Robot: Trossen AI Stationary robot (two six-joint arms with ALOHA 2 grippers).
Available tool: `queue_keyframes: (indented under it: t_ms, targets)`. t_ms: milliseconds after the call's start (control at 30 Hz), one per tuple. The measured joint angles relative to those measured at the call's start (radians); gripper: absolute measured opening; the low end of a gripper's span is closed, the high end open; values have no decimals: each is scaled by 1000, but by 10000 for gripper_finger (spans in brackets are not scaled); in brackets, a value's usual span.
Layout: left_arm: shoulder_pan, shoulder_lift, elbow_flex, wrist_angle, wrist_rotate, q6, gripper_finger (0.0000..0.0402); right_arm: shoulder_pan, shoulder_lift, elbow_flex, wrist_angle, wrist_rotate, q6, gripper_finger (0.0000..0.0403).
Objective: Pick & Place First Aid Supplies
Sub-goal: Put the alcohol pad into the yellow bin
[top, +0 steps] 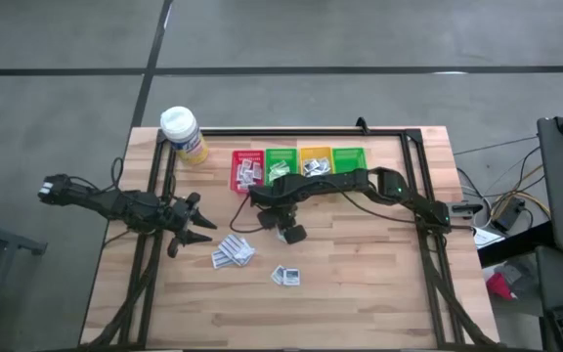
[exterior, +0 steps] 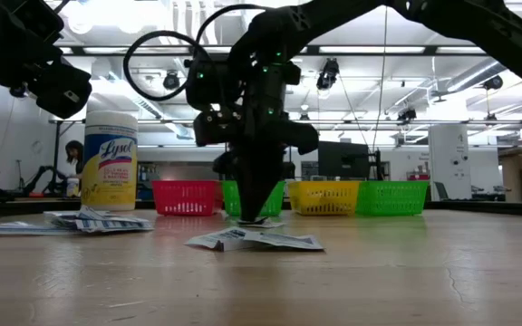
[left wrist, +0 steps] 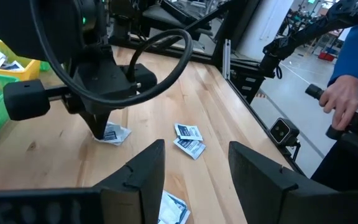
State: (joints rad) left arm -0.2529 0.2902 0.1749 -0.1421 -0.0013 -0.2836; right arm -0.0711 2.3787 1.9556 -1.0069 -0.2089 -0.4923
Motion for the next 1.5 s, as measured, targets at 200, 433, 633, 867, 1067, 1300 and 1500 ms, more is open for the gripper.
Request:
queue_keyframes:
  t_ms: [200,433,633,867,1067,1300,1500]
  targets:
    - [0,0,0,0,0,-2,172,1,0,-2,-9,-1,3,51]
    - [0,0,0,0,0,-3,172,1,-3,1,-60,3,6,116]
    - [0,0,0,0,0,-2,172,1,-7,3,-128,28,17,140]
    - [0,0,0,0,0,-1,172,1,-29,3,-161,27,25,153]
    - [0,0,0,0,0,0,172,6,-51,4,-167,-9,81,154]
    - [0,1,0,0,0,1,172,53,-45,-11,-148,-24,92,155]
    - [0,4,0,-1,0,21,172,71,-45,-31,-100,141,97,155]
